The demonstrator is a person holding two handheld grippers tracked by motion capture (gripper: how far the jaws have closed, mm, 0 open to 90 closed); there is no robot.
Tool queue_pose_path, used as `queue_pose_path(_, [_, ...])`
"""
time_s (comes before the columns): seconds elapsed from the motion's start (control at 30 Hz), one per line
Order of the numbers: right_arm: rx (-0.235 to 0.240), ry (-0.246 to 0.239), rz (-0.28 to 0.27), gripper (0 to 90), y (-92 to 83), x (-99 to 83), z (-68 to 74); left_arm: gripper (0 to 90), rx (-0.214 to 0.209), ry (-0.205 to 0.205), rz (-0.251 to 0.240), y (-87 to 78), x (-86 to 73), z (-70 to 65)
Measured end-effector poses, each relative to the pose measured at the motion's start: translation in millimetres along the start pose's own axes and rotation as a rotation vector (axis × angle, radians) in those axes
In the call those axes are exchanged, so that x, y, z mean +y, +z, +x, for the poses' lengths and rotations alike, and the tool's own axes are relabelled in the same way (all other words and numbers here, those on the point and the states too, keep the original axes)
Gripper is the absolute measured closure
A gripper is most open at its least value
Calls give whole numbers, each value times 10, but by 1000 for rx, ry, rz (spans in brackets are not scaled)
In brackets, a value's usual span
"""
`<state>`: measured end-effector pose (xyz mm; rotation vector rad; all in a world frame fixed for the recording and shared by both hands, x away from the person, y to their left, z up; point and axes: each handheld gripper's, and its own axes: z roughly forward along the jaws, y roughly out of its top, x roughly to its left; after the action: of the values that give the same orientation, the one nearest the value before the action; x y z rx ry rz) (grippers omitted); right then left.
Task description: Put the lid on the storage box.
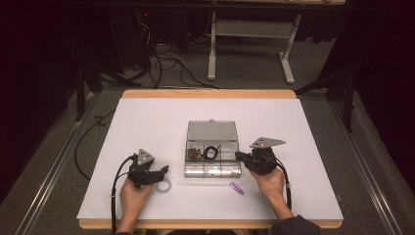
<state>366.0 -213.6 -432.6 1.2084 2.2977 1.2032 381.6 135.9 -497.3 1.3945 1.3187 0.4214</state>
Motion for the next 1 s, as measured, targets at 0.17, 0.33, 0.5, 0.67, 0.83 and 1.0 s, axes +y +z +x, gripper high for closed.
queue_pose_path(0.17, [-1,-5,9,889,49,11,-5,335,0,-1,0,1,0,0])
queue_pose_path(0.33, [-8,4,24,888,106,32,-15,335,0,0,1,0,1,1])
queue_pose_path(0.5, [-15,-4,37,888,170,59,-6,335,0,1,1,0,0,1])
queue_pose_path(0.67, [-36,-24,54,886,243,87,6,335,0,0,0,0,0,1])
queue_pose_path(0.83, [-49,-47,77,886,317,134,58,335,0,1,1,-1,0,1])
queue_pose_path(1.0, [-59,-44,89,884,375,139,31,335,0,0,0,0,0,1])
